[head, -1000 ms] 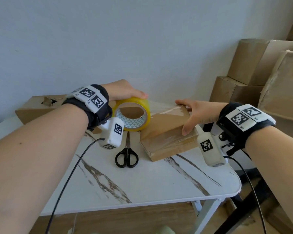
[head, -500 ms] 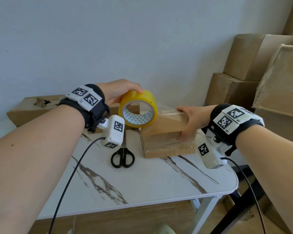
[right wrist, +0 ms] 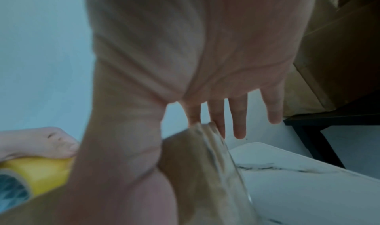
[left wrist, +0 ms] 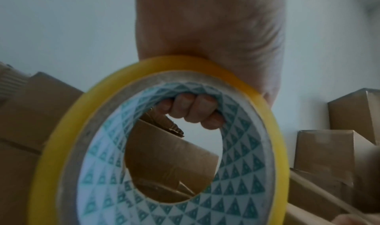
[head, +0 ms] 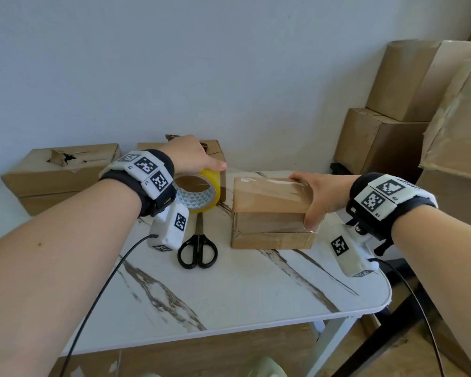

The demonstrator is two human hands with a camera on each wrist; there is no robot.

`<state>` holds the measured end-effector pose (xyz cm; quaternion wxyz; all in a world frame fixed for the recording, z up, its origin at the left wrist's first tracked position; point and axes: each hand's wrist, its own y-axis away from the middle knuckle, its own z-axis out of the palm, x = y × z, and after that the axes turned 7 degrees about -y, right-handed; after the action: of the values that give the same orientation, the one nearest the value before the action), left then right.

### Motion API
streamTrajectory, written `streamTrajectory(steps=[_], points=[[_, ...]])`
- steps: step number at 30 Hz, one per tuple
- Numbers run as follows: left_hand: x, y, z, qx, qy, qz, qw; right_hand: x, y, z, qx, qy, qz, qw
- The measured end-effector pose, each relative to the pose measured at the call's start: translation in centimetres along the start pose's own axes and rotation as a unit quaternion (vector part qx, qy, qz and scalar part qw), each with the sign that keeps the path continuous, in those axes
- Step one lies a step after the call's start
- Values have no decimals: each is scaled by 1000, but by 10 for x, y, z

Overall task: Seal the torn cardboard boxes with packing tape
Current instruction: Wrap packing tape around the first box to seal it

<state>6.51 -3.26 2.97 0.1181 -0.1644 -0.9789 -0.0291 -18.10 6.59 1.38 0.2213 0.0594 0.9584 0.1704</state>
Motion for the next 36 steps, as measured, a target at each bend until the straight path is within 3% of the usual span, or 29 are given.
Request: streamTrajectory(steps=[15, 20, 27, 30, 33, 36], points=[[-3, -8, 32, -17, -79, -42, 996, 2, -10, -3, -13, 8, 41, 999], [9, -4, 30, -25, -108, -35, 993, -3, -14, 1, -53, 9, 56, 997], [14, -6, 31, -35, -111, -33, 993, -23, -41, 37, 152, -23, 128, 980], [15, -8, 32, -33, -110, -33, 993, -21, -46, 40, 178, -17, 106, 978], [12, -7, 33, -31, -94, -33, 995, -9, -53, 35, 161, -41, 66, 984], [3, -5, 35, -30, -65, -41, 997, -1, -45, 29, 159, -68, 69, 983]])
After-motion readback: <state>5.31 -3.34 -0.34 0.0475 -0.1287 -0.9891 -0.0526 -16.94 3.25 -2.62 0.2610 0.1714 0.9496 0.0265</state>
